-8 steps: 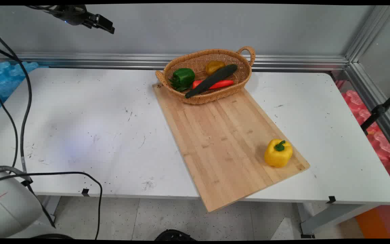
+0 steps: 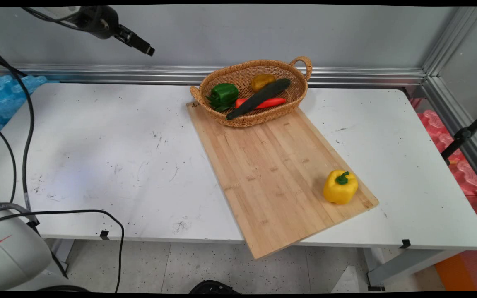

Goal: Pick up the potato from the vegetable basket

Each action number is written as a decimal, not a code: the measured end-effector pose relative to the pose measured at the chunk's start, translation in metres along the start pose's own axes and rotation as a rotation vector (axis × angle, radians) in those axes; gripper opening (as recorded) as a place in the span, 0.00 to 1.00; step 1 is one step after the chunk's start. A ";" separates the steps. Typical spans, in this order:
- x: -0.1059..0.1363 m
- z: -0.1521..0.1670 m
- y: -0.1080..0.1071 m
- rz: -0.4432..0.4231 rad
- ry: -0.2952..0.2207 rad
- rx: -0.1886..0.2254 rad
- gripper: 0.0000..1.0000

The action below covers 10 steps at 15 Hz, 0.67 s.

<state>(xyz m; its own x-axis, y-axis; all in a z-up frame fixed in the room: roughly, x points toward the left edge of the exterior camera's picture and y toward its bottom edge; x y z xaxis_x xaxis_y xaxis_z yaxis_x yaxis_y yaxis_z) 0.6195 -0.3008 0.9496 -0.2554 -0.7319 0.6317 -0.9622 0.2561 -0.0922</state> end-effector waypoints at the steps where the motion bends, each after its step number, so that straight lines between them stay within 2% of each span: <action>1: 0.002 0.000 0.003 0.032 0.000 -0.017 1.00; 7: 0.032 0.010 0.027 0.285 0.025 -0.138 1.00; 10: 0.054 0.024 0.037 0.365 0.043 -0.194 1.00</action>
<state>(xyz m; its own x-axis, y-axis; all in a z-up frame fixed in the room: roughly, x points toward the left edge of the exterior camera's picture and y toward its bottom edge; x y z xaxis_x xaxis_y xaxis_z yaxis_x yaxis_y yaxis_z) 0.5679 -0.3461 0.9621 -0.5687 -0.5446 0.6164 -0.7724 0.6113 -0.1725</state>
